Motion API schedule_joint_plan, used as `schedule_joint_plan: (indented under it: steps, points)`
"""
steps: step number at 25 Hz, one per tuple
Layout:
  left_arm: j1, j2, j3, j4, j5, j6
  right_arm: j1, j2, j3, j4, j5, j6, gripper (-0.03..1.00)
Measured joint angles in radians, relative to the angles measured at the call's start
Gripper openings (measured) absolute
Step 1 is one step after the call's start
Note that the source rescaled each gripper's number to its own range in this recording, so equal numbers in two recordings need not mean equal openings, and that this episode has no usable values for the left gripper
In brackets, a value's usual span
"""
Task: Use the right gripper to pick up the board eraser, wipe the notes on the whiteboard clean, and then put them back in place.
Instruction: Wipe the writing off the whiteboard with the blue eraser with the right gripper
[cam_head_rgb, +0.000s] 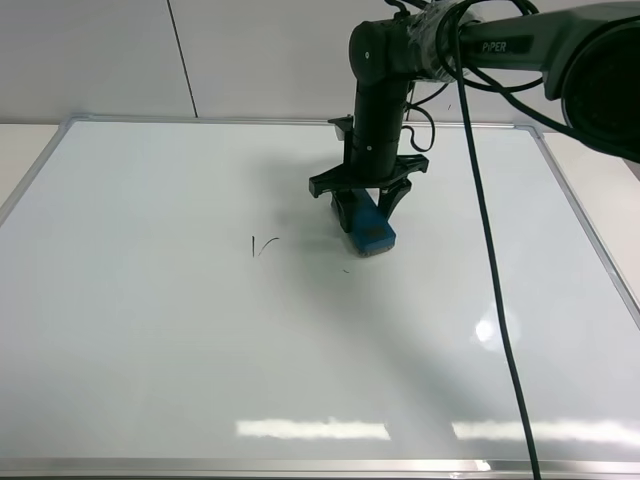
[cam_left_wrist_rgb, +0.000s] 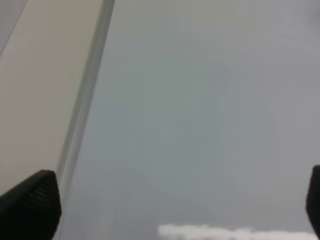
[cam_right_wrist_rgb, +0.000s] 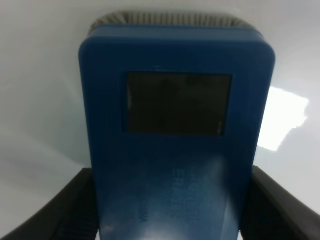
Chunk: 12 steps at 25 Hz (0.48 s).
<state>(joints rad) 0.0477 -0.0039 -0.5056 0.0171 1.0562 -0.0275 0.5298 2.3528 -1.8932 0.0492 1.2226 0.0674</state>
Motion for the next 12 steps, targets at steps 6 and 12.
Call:
schedule_joint_plan:
  steps: [6,12]
  points:
    - [0.0,0.0,0.0,0.001,0.0,0.0,0.023,0.0,0.0,-0.023,0.0,0.004,0.0]
    - [0.0,0.0,0.0,0.001,0.0,0.001,0.11,0.027,-0.046,-0.009,0.016,-0.015,0.0]
